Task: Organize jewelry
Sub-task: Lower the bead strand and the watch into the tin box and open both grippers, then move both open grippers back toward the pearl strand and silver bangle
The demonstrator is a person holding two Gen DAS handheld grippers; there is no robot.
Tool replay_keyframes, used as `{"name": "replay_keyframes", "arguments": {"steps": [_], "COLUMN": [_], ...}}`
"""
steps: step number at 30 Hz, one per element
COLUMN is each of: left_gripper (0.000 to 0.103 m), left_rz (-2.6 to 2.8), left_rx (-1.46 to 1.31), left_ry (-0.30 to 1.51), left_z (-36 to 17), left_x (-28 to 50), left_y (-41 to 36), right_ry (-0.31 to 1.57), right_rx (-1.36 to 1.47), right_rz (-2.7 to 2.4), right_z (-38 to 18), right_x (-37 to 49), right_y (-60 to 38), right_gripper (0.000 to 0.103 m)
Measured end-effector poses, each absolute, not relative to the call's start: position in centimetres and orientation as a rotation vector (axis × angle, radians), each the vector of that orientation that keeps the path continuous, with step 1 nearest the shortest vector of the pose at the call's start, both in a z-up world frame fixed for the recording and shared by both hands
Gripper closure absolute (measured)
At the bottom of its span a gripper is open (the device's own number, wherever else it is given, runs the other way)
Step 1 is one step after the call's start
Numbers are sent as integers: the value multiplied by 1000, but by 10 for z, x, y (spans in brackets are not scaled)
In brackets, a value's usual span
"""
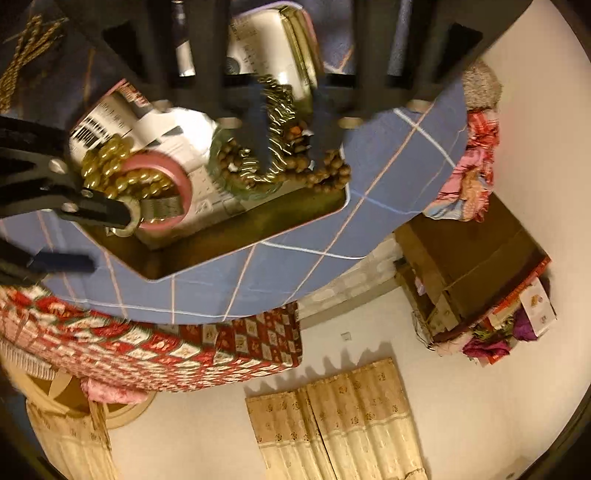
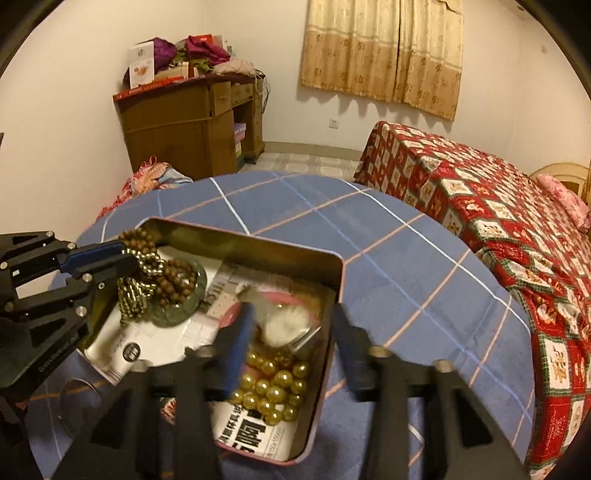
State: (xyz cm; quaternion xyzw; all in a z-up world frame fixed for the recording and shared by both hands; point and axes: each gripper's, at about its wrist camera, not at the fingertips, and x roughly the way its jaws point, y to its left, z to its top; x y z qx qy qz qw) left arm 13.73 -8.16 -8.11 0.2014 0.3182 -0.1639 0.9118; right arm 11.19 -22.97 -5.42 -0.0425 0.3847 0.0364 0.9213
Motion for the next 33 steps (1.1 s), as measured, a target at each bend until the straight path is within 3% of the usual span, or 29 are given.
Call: {"name": "replay_keyframes", "arguments": {"steps": [2,15,33], "left_gripper": [26,26,26], "left_rz": [-325,-241,-257], "left_rx": [412,301,325], "left_ry": [602,648,747], "left_z": [-77,-79,-114], "left_x": [129,78,41], "left_y": [-77,-10,-25], "right_ry": [774,814,829], "right_rx": [-88,-57,-35], "right_rz": [62,-37,-48], "right_z": [-51,-53,-72], "right_x": [105,30,-37], "right_y": [-232,-264,-264], "right_gripper": [32,32,32]}}
